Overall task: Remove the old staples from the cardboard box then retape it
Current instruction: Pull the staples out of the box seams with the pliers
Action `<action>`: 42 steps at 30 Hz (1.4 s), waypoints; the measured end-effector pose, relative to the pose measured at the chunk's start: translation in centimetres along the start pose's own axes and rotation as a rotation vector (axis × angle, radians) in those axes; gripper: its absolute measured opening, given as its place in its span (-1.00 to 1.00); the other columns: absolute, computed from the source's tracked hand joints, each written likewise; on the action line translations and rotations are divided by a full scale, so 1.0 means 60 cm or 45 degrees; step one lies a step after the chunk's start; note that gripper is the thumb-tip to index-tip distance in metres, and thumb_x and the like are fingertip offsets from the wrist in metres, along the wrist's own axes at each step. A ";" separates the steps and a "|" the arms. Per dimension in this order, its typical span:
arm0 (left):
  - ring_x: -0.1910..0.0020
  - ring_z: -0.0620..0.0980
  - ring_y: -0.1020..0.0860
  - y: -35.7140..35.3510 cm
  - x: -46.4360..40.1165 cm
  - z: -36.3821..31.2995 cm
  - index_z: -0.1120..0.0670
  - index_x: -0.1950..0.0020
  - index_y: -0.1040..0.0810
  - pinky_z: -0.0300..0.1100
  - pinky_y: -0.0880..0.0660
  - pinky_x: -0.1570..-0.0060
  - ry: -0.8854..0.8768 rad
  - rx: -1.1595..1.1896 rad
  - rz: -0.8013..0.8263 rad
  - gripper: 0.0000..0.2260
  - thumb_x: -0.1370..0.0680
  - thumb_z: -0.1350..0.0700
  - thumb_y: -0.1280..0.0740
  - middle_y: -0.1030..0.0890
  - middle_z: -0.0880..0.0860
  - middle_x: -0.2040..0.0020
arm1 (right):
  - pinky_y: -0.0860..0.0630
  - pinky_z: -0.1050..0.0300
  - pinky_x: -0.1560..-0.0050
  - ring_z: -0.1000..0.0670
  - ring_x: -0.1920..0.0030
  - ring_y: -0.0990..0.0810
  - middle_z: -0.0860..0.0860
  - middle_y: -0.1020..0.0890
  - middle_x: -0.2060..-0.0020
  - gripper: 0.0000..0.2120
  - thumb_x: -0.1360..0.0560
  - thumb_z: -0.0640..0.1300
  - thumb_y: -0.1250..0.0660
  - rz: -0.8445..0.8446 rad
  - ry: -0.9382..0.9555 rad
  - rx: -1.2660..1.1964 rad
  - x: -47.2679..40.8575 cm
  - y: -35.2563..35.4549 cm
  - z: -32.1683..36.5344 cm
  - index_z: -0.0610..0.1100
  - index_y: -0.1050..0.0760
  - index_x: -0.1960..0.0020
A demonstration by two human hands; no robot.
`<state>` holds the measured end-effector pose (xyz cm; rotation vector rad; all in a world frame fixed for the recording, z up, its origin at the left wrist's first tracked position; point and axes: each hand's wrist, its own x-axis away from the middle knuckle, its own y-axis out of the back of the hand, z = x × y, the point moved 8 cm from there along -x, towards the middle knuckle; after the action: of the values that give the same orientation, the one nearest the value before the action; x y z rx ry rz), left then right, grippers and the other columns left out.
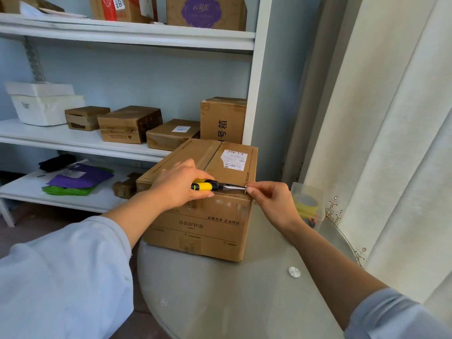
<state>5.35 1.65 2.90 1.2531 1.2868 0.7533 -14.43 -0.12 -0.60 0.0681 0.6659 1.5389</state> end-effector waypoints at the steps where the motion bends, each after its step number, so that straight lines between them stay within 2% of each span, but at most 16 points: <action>1: 0.03 -0.10 -0.32 0.000 0.001 0.001 -0.25 -0.29 -0.46 -0.14 -0.29 0.08 0.010 0.016 -0.004 -0.62 -0.48 -0.19 -0.32 -0.35 -0.07 0.07 | -0.54 0.09 -0.17 0.08 -0.07 -0.59 0.04 -0.67 -0.01 -0.80 -0.55 -0.10 -0.32 -0.008 0.003 0.007 0.000 0.000 0.004 -0.11 -0.64 -0.11; 4: 0.03 -0.10 -0.32 0.000 0.004 0.002 -0.24 -0.29 -0.45 -0.15 -0.30 0.08 0.026 0.044 -0.015 -0.62 -0.48 -0.19 -0.32 -0.36 -0.07 0.05 | -0.53 0.14 -0.11 0.07 -0.05 -0.59 0.04 -0.67 0.01 -0.80 -0.55 -0.07 -0.32 -0.039 0.022 0.069 -0.003 -0.001 0.012 -0.10 -0.64 -0.09; 7: 0.01 -0.11 -0.30 0.000 0.008 0.001 -0.26 -0.31 -0.43 -0.15 -0.29 0.07 0.030 0.030 -0.019 -0.59 -0.47 -0.22 -0.31 -0.35 -0.07 0.03 | -0.57 0.06 -0.09 0.07 0.00 -0.61 0.06 -0.68 0.05 -0.79 -0.52 -0.01 -0.35 -0.068 0.016 0.077 -0.006 0.002 0.014 -0.08 -0.66 -0.06; 13: -0.04 -0.13 -0.27 -0.002 0.017 0.002 -0.30 -0.35 -0.36 -0.12 -0.30 -0.01 0.013 -0.012 -0.006 -0.54 -0.46 -0.27 -0.29 -0.34 -0.09 -0.02 | -0.61 -0.05 -0.01 0.05 0.05 -0.62 0.06 -0.69 0.08 -0.81 -0.51 0.00 -0.36 -0.113 0.000 0.128 -0.010 0.002 0.014 -0.05 -0.68 -0.02; 21: -0.04 -0.08 -0.34 0.008 0.009 -0.016 -0.29 -0.32 -0.40 -0.11 -0.26 0.01 -0.066 -0.165 -0.003 -0.62 -0.50 -0.22 -0.27 -0.34 -0.06 0.03 | -0.61 -0.03 -0.01 0.05 0.06 -0.62 0.06 -0.69 0.10 -0.82 -0.51 -0.01 -0.36 -0.120 -0.017 0.110 -0.010 0.004 0.010 -0.07 -0.67 0.00; 25: 0.00 -0.09 -0.32 0.006 0.009 -0.012 -0.29 -0.30 -0.42 -0.13 -0.24 0.06 -0.062 -0.118 0.004 -0.64 -0.50 -0.20 -0.28 -0.34 -0.05 0.05 | -0.60 0.01 -0.04 0.06 0.07 -0.61 0.03 -0.68 0.12 -0.85 -0.49 -0.06 -0.40 -0.070 -0.030 0.117 -0.010 0.001 0.011 -0.09 -0.67 0.02; 30: 0.05 -0.10 -0.32 0.004 0.006 -0.006 -0.29 -0.28 -0.45 -0.13 -0.23 0.10 -0.045 -0.046 0.010 -0.63 -0.48 -0.23 -0.30 -0.32 -0.08 0.11 | -0.60 -0.04 -0.05 0.04 0.07 -0.62 0.03 -0.68 0.13 -0.89 -0.49 -0.08 -0.41 -0.077 -0.051 0.095 -0.014 -0.002 0.009 -0.09 -0.67 0.06; 37: 0.09 -0.11 -0.31 0.000 0.005 0.001 -0.21 -0.30 -0.48 -0.17 -0.25 0.16 -0.013 0.126 -0.032 -0.60 -0.47 -0.21 -0.32 -0.31 -0.09 0.14 | -0.62 -0.10 0.01 0.02 0.09 -0.63 0.04 -0.67 0.17 -0.91 -0.51 -0.03 -0.37 -0.093 -0.081 0.025 -0.022 -0.003 0.013 0.00 -0.59 0.16; 42: 0.01 -0.09 -0.32 -0.002 0.009 0.001 -0.25 -0.32 -0.43 -0.16 -0.26 0.13 -0.062 0.039 -0.002 -0.60 -0.48 -0.21 -0.31 -0.33 -0.07 0.06 | -0.62 -0.09 -0.01 0.04 0.09 -0.62 0.04 -0.67 0.16 -0.91 -0.51 -0.03 -0.38 -0.076 -0.076 0.017 -0.021 -0.001 0.018 0.01 -0.59 0.17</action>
<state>5.46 2.10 2.61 1.2875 1.2641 0.7003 -13.75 -0.87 0.70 0.1032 0.6254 1.4694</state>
